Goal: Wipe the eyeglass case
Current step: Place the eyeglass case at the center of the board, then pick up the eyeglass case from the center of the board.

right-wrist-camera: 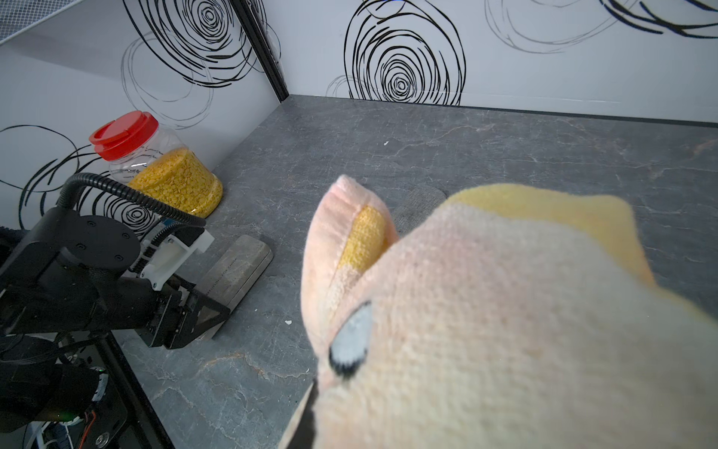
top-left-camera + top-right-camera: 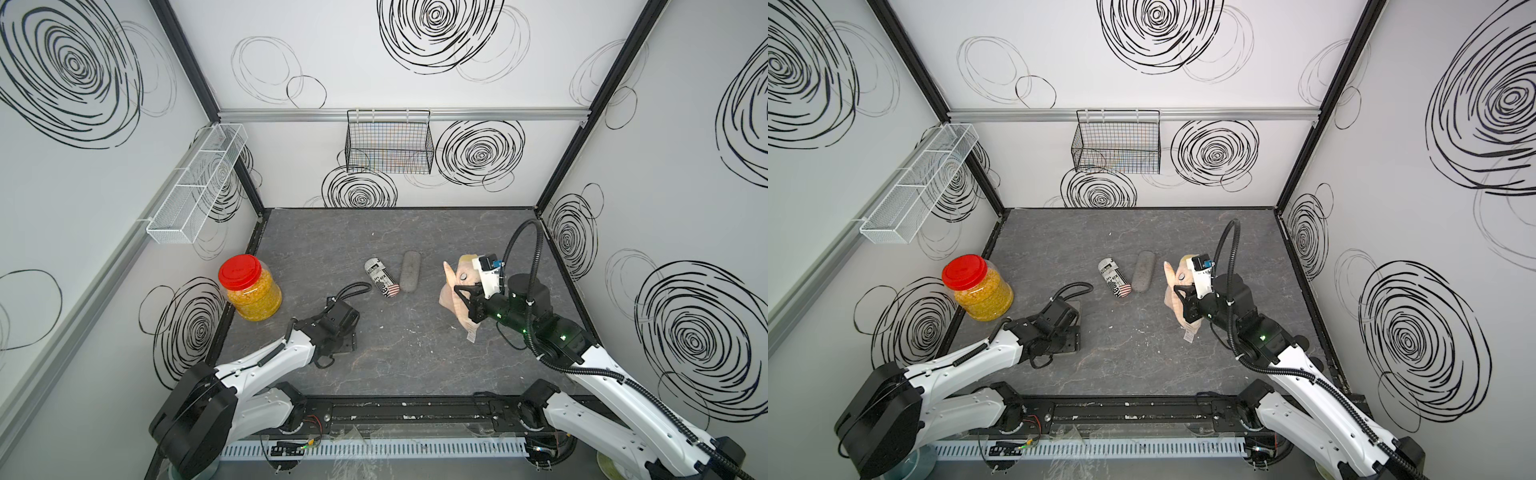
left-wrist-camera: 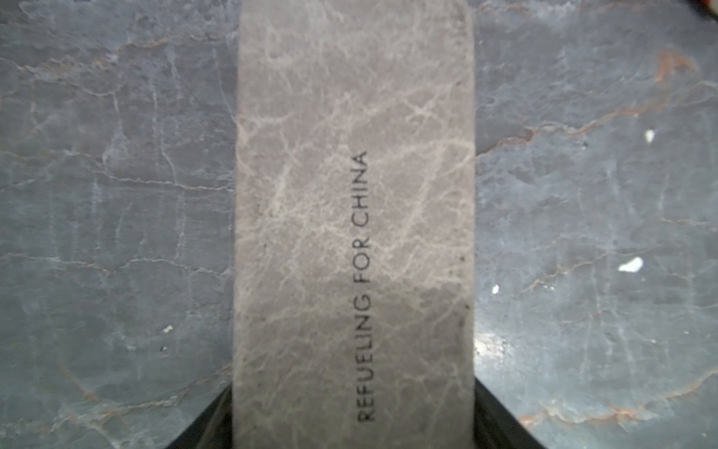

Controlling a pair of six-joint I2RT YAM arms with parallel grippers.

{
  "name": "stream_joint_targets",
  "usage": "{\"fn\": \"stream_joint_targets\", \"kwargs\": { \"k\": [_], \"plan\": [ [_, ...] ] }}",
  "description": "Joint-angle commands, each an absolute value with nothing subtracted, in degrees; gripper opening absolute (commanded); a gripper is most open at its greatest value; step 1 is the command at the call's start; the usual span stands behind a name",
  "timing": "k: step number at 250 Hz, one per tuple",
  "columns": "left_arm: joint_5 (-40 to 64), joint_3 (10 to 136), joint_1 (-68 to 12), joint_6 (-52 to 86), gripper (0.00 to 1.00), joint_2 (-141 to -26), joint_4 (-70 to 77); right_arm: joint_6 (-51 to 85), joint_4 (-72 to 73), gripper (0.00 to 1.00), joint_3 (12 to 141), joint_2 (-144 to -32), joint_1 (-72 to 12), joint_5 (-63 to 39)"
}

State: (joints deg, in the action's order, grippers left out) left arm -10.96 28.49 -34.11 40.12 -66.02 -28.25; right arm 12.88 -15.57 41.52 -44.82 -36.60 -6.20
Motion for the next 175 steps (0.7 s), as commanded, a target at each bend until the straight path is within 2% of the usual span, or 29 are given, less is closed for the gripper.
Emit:
{"fn": "stream_joint_targets", "kwargs": {
  "k": [1,33,56,94,122,175],
  "plan": [
    [-11.28,28.04,-34.92,41.61,0.77,-66.52,-27.16,12.92,-13.60,0.03,41.37,-44.06,-36.29,-6.50],
    [-11.45,27.87,-35.94,42.32,0.81,-66.80,-27.16,13.01,-13.59,0.04,41.26,-44.02,-36.21,-6.46],
    [-12.33,29.10,-36.34,42.71,0.87,-65.76,-28.57,13.01,-13.69,0.04,41.31,-44.07,-36.17,-6.59],
    [-17.53,36.54,-35.13,42.10,0.93,-64.78,-33.90,13.01,-13.53,0.03,41.35,-44.17,-36.19,-6.50],
    [-19.32,44.94,-33.57,39.77,0.92,-69.54,-36.11,13.17,-13.45,0.04,41.48,-43.97,-36.18,-6.51],
    [-17.73,57.58,-34.02,39.63,0.95,-83.61,-31.09,13.97,-14.74,0.04,41.75,-42.04,-36.19,-6.06]
  ]
}}
